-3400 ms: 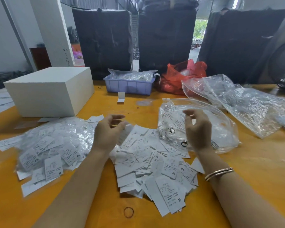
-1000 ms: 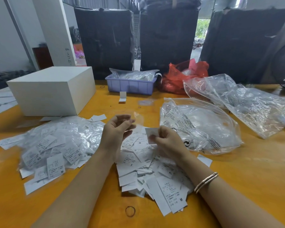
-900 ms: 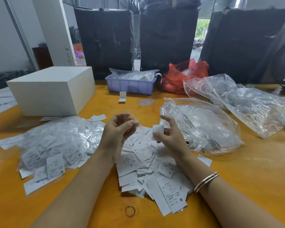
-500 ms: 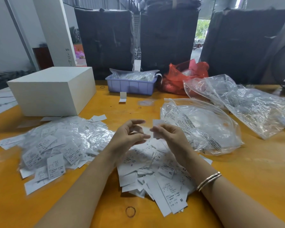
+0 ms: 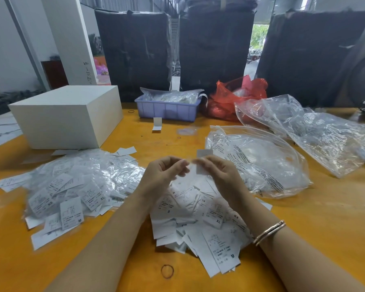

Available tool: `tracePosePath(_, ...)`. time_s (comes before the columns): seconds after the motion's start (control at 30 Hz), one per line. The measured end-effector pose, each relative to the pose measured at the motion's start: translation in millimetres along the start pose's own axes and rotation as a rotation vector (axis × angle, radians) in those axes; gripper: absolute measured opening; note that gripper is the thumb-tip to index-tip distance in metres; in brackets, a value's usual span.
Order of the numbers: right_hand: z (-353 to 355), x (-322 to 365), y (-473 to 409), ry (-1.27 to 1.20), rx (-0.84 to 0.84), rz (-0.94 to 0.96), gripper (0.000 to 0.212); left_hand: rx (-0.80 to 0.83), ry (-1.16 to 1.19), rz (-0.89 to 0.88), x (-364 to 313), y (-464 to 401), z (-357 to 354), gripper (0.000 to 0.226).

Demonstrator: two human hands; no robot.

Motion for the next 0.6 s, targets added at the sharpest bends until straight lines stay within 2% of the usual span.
tracePosePath(0.03,5.7,-1.1,-1.2,-0.039,-0.059,-0.016,0.015,-0.017,0.002,-0.008,-0.7,-0.6,1.8,0.025)
tracePosePath(0.13,24.2,-3.3,-1.1,-0.186,-0.235,-0.05,0.043,-0.04,-0.008,-0.025,-2.2,-1.7,5.0,0.023)
tracePosePath(0.23,29.8,-7.2,-0.1,-0.319,-0.297,-0.106,0.061,-0.041,-0.025,-0.036,-2.0,-1.3,5.8,0.02)
tracePosePath(0.27,30.7,-7.2,-0.1,-0.352,-0.321,-0.121,0.055,-0.043,-0.028,-0.04,-2.1,-1.1,5.9,0.019)
tracePosePath(0.37,27.9,-7.9,0.9,-0.464,-0.387,-0.176,0.015,-0.053,-0.041,-0.056,-4.1,-1.1,6.3,0.019)
tracePosePath(0.4,25.1,-9.3,2.0,-0.498,-0.395,-0.202,0.009,-0.053,-0.049,-0.066,-4.9,-1.2,6.2,0.016)
tracePosePath(0.5,19.4,-12.3,4.1,-0.521,-0.403,-0.228,0.004,-0.045,-0.067,-0.092,-6.8,-0.7,4.8,0.012)
tracePosePath(0.6,15.4,-10.8,5.5,-0.442,-0.402,-0.202,0.007,-0.042,-0.079,-0.098,-7.6,0.1,3.1,0.011)
Point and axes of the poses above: each hand's wrist, its own y-axis away from the middle knuckle, its own z-axis out of the back of the hand, x = y × z, the point moved 9 cm from there along -y, towards the middle knuckle, and after that the axes turned 4 degrees about -x, right-handed, at the moved point
